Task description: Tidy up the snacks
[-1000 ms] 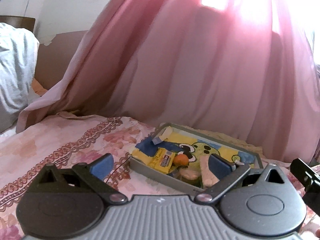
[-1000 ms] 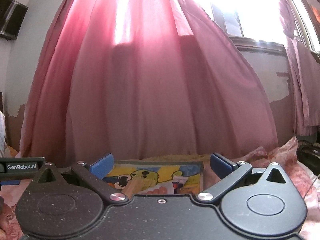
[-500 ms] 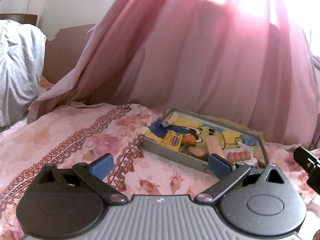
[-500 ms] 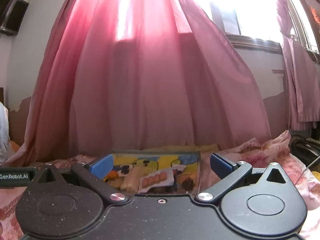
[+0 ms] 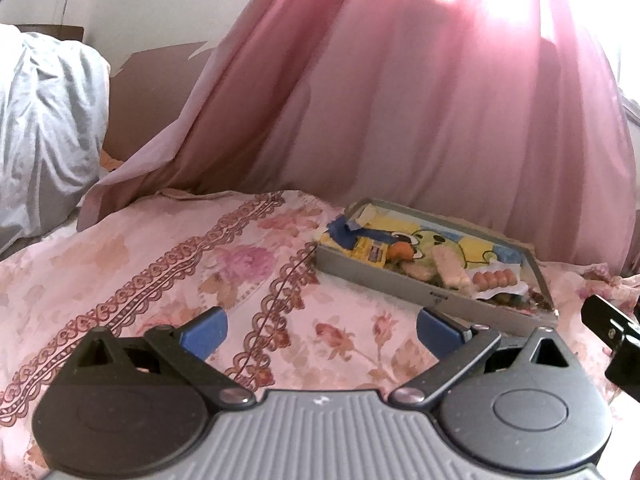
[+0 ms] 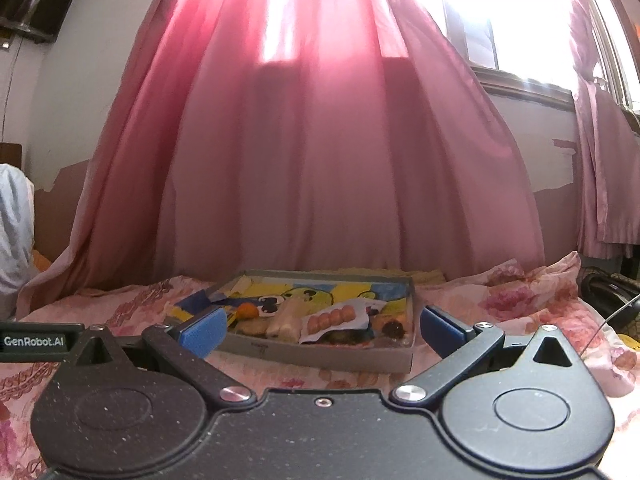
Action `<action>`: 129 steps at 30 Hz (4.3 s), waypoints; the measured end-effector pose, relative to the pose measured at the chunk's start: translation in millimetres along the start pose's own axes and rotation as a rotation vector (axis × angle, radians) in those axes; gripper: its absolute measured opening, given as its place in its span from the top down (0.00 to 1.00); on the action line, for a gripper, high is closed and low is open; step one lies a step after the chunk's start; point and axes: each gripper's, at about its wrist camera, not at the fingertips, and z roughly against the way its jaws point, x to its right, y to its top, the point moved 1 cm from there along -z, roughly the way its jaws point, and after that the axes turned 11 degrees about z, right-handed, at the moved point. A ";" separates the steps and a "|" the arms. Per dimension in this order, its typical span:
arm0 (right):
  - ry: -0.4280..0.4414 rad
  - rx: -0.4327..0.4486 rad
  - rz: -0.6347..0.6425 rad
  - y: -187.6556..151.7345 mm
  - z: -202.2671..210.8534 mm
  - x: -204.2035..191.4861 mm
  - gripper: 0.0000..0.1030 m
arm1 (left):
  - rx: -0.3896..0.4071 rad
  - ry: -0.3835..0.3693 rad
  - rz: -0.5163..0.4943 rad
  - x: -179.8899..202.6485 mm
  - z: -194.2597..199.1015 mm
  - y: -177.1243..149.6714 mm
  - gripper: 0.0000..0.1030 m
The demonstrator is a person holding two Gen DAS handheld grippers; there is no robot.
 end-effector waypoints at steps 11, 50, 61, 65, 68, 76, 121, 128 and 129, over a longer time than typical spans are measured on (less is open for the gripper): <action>-0.019 -0.027 -0.018 -16.0 21.8 -17.8 0.01 | 0.001 -0.015 -0.004 -25.0 11.6 -12.0 0.01; -0.030 -0.180 -0.045 -70.4 64.0 -60.1 0.01 | -0.016 -0.098 -0.155 -65.9 33.5 -57.0 0.01; -0.081 -0.195 -0.059 -79.2 63.3 -59.1 0.01 | -0.020 -0.107 -0.146 -66.2 36.9 -60.3 0.00; -0.086 -0.194 -0.067 -80.2 63.2 -56.7 0.01 | -0.021 -0.099 -0.157 -64.5 38.4 -63.6 0.00; -0.087 -0.193 -0.070 -80.1 63.4 -56.1 0.01 | -0.022 -0.097 -0.167 -63.5 39.5 -65.3 0.00; -0.087 -0.198 -0.064 -80.4 62.9 -56.5 0.01 | -0.024 -0.098 -0.164 -64.2 39.3 -64.9 0.01; -0.080 -0.206 -0.050 -82.1 60.8 -59.8 0.01 | -0.031 -0.094 -0.156 -67.3 37.3 -65.7 0.00; -0.081 -0.208 -0.049 -82.1 60.9 -60.3 0.01 | -0.031 -0.094 -0.156 -67.3 37.5 -65.8 0.00; -0.081 -0.208 -0.050 -82.1 60.9 -60.3 0.01 | -0.031 -0.094 -0.156 -67.4 37.7 -65.8 0.00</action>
